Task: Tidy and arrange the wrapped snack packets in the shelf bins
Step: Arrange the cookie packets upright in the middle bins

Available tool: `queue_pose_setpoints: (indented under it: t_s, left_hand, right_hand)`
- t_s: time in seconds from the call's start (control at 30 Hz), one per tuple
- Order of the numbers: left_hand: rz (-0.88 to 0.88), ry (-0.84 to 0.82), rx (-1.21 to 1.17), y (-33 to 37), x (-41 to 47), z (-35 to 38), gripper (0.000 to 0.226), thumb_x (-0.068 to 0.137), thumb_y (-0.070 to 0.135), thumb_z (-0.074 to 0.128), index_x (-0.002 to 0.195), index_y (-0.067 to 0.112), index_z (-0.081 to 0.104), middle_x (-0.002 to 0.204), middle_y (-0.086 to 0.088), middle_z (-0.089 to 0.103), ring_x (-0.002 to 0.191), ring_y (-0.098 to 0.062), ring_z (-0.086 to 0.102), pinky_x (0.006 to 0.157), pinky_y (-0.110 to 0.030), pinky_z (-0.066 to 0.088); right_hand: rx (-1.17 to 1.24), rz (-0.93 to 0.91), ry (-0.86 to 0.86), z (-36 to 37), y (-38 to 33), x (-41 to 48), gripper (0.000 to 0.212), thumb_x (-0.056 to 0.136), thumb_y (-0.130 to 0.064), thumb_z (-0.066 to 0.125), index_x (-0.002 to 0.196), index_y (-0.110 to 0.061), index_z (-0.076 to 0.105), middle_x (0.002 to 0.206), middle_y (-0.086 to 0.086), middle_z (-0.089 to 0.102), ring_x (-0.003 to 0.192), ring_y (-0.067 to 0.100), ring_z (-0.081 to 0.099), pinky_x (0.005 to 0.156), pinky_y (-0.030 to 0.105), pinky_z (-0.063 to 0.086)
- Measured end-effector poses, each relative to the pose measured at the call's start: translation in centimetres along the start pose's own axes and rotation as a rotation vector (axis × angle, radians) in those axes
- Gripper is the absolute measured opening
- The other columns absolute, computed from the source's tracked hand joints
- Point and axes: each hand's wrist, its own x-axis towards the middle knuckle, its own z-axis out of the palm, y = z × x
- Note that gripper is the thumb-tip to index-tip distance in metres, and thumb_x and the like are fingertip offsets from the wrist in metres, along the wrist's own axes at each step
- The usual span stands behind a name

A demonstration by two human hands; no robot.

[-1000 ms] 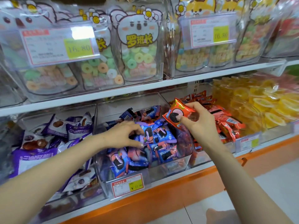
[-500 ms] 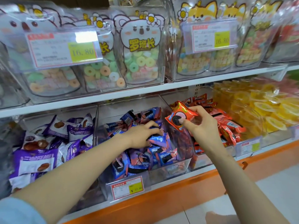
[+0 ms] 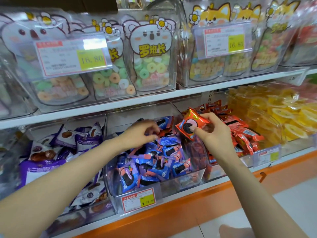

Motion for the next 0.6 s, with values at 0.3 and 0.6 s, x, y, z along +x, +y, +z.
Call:
queue_pose_setpoints:
  t_s: [0.3, 0.6]
  left_hand:
    - [-0.272, 0.025, 0.157, -1.9, 7.5, 3.1, 0.072, 0.080, 0.035, 0.072, 0.140, 0.023, 0.034, 0.138, -0.006, 0.048, 0.128, -0.025, 0.041, 0.104, -0.038, 0.035]
    - [-0.211, -0.083, 0.161, -2.8, 0.8, -2.4, 0.056, 0.073, 0.040, 0.076, 0.122, 0.031, 0.050, 0.125, 0.002, 0.052, 0.115, -0.018, 0.050, 0.096, -0.037, 0.042]
  right_hand:
    - [0.005, -0.005, 0.002, 0.0, 0.4, 0.0, 0.019, 0.082, -0.012, 0.070, 0.095, -0.018, 0.058, 0.075, -0.003, 0.061, 0.063, 0.008, 0.051, 0.058, 0.009, 0.042]
    - [0.009, -0.015, 0.027, 0.1, 0.5, 0.5, 0.019, 0.082, -0.014, 0.070, 0.096, -0.019, 0.058, 0.073, -0.002, 0.060, 0.061, 0.004, 0.051, 0.056, 0.008, 0.041]
